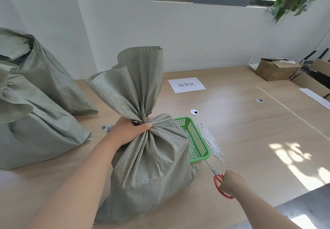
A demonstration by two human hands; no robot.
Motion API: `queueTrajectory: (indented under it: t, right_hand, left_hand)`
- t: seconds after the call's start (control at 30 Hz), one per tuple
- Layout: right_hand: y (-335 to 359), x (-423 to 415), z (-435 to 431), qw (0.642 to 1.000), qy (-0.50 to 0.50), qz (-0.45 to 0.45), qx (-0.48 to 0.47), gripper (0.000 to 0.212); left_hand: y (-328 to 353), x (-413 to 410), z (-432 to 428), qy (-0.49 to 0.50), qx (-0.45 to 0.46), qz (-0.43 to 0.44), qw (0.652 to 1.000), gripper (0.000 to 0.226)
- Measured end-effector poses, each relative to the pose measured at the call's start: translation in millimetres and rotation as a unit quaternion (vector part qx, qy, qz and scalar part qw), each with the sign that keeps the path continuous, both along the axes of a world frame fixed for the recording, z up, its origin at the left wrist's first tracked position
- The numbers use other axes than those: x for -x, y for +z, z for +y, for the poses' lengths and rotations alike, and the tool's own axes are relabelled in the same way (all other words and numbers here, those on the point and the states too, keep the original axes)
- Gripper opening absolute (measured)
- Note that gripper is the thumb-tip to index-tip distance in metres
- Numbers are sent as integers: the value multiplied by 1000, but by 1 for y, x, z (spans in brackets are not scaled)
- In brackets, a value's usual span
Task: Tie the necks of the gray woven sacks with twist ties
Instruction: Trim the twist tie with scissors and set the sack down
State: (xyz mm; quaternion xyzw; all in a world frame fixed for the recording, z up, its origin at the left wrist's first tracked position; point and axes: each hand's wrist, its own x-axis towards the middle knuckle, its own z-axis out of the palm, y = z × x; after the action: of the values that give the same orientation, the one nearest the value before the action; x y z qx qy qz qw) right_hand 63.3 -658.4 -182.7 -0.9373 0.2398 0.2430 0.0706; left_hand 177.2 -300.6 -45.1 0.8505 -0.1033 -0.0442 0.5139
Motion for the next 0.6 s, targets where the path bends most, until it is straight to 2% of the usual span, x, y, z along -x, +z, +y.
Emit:
queueTrajectory:
  t: [0.07, 0.2, 0.27, 0.33, 0.4, 0.47, 0.53, 0.6]
  right_hand:
    - [12, -12, 0, 999, -9, -42, -22, 10]
    - [38, -41, 15, 982, -16, -168, -90, 27]
    - [58, -58, 28, 956, -45, -230, -176, 34]
    - [85, -74, 43, 911, -79, -270, -302, 46]
    - [117, -87, 59, 855, -94, -280, -427, 56]
    - [152, -93, 75, 817, -88, -272, -501, 50]
    - [183, -92, 91, 796, -64, -246, -549, 39]
    - [204, -88, 105, 791, -38, -212, -573, 39]
  left_hand:
    - [1, -1, 0, 0, -1, 1, 1000, 17]
    - [0, -6, 3, 8, 3, 2, 1000, 17]
    - [0, -9, 4, 10, 11, 4, 1000, 16]
    - [2, -11, 6, 13, 10, 11, 1000, 17]
    - [2, -14, 7, 14, 15, 21, 1000, 17]
    - [3, -16, 7, 17, 17, 25, 999, 15]
    - [0, -19, 8, 23, 24, 28, 999, 13]
    - [-1, -22, 10, 34, 42, 33, 998, 12]
